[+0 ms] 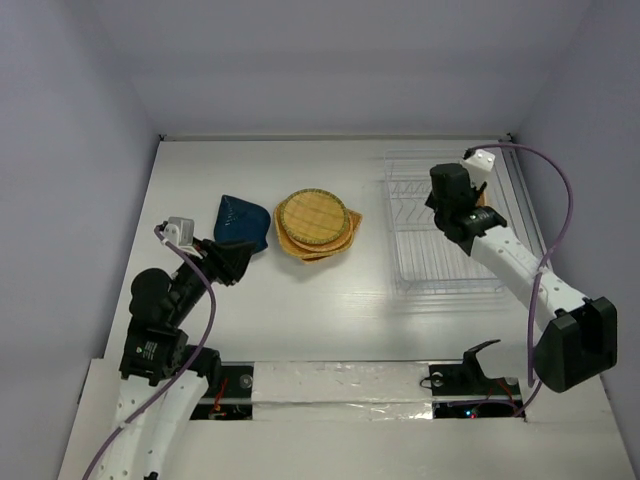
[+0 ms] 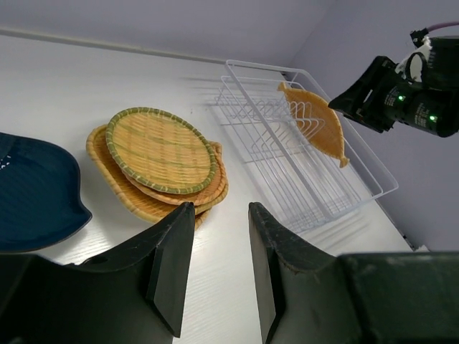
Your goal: Unload the plates from the dish rack
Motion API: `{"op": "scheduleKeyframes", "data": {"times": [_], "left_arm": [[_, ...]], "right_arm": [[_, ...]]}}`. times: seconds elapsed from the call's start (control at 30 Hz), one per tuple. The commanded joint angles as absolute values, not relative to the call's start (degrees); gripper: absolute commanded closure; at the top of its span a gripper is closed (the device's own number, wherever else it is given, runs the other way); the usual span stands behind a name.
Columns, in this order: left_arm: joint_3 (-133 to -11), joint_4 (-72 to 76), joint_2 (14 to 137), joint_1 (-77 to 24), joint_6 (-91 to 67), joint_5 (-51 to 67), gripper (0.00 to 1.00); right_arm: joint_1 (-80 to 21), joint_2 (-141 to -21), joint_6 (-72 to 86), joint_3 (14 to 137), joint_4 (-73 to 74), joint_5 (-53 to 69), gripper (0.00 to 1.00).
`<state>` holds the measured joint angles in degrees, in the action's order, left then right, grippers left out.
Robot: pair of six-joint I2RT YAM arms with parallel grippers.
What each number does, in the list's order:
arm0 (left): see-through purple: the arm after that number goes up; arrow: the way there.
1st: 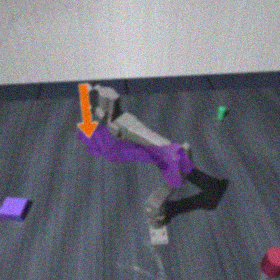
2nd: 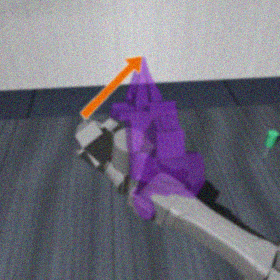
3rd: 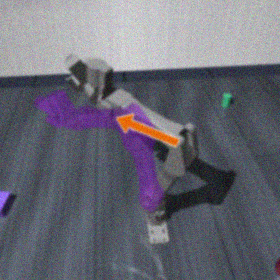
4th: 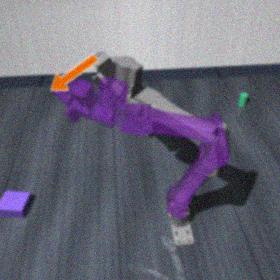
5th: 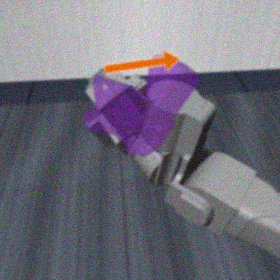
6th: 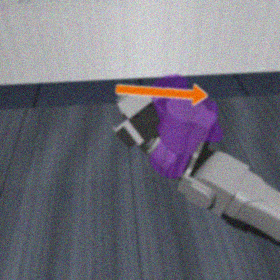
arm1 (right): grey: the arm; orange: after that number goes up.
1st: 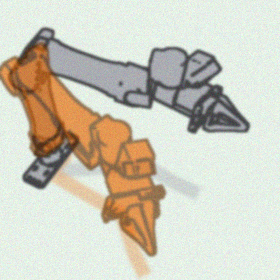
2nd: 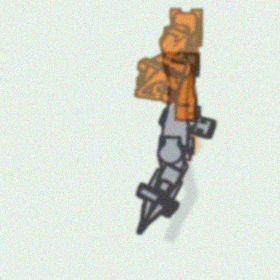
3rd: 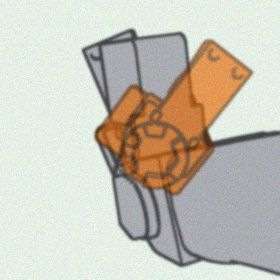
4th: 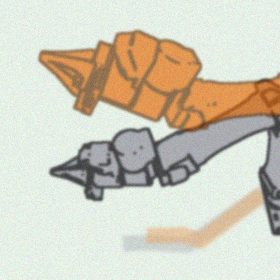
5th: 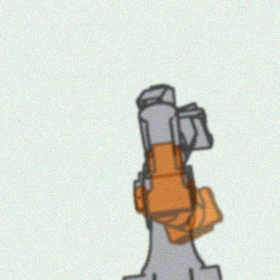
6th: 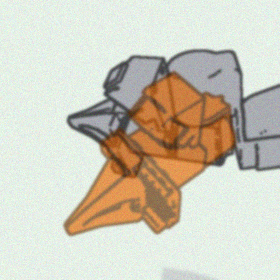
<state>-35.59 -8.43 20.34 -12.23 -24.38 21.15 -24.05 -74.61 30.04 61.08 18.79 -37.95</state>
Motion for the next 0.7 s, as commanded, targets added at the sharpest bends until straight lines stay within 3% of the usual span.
{"op": "scheduleKeyframes", "data": {"times": [0.0, 0.03, 0.1, 0.23, 0.5, 0.67], "left_arm": [[-35.07, -5.54, 18.38, -13.27, -24.61, 21.71, 0.67], [-35.16, -5.54, 18.02, -14.05, -24.61, 21.62, 0.66], [-35.16, -5.62, 16.97, -14.85, -24.61, 21.36, 0.65], [-35.16, -5.71, 15.21, -17.48, -24.61, 20.92, 0.62], [-35.42, -6.24, 11.87, -20.91, -24.61, 19.6, 0.6], [-35.68, -6.59, 10.46, -22.59, -24.52, 18.81, 0.59]], "right_arm": [[-20.48, -74.7, 27.95, 63.28, 25.66, -50.09, 0.4], [-19.96, -75.23, 27.95, 63.28, 26.71, -50.71, 0.25], [-17.76, -76.37, 27.95, 63.81, 27.77, -52.55, 0.19], [-13.02, -80.84, 25.58, 64.25, 27.86, -51.07, 0.27], [-8.96, -87.79, 25.05, 65.47, 29.26, -51.42, 0.31], [-7.74, -91.05, 23.47, 68.28, 30.32, -52.73, 0.49]]}}
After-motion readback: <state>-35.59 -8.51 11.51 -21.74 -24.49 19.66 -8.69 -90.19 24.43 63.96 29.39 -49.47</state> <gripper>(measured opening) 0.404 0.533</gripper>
